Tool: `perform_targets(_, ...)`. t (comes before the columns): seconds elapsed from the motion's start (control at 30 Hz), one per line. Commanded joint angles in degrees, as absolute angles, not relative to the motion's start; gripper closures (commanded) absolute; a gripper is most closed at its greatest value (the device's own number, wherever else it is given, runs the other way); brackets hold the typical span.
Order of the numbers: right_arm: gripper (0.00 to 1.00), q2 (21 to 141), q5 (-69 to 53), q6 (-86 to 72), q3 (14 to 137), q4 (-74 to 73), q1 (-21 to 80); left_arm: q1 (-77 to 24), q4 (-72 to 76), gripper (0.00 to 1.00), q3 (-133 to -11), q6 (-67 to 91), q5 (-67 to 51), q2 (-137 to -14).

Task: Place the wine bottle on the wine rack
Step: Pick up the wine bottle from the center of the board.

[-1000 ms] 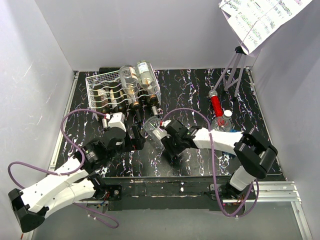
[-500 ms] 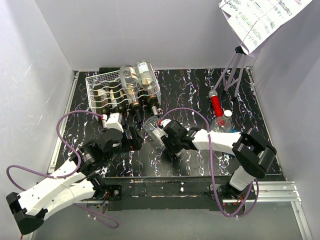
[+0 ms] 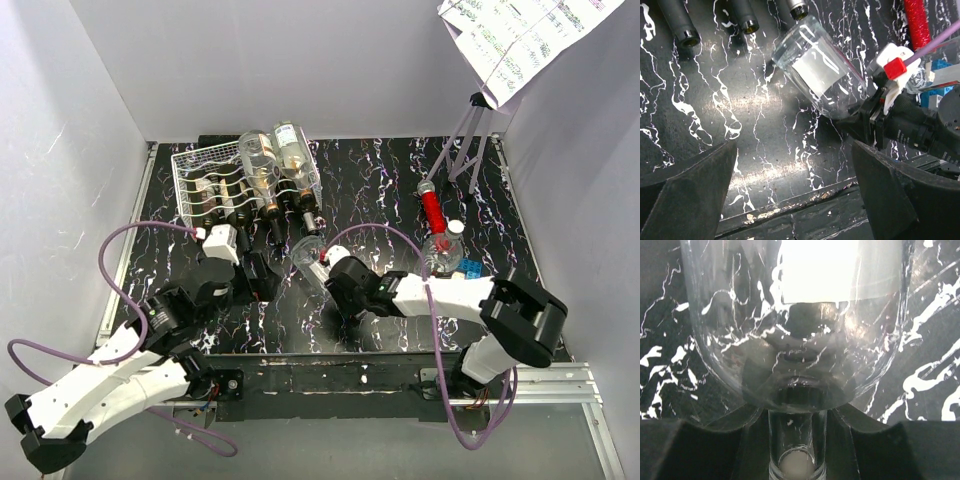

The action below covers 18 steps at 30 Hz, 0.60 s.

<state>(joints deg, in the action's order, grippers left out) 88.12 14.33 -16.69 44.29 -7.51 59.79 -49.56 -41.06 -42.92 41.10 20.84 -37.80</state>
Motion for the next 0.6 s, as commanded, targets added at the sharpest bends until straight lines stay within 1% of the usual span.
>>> perform_targets(0.0, 0.99, 80.96, 20.74, -19.07, 44.03, -7.38, 62.31, -49.22, -43.42, 0.02, -46.58, 38.76, 22.94, -35.07)
perform_targets(0.13, 0.99, 78.49, 25.12, -20.12, 44.30, -8.00, 64.07, -49.22, -43.94, 0.02, -46.93, 37.36, 23.20, -32.96)
perform_targets(0.3, 0.99, 76.73, 27.85, -20.92, 44.47, -7.82, 65.65, -49.22, -45.44, 0.02, -47.28, 37.26, 23.47, -31.03)
perform_targets(0.57, 0.99, 70.76, 31.90, -20.83, 47.37, -10.10, 68.99, -49.22, -45.62, 0.02, -49.39, 36.39, 24.87, -29.36)
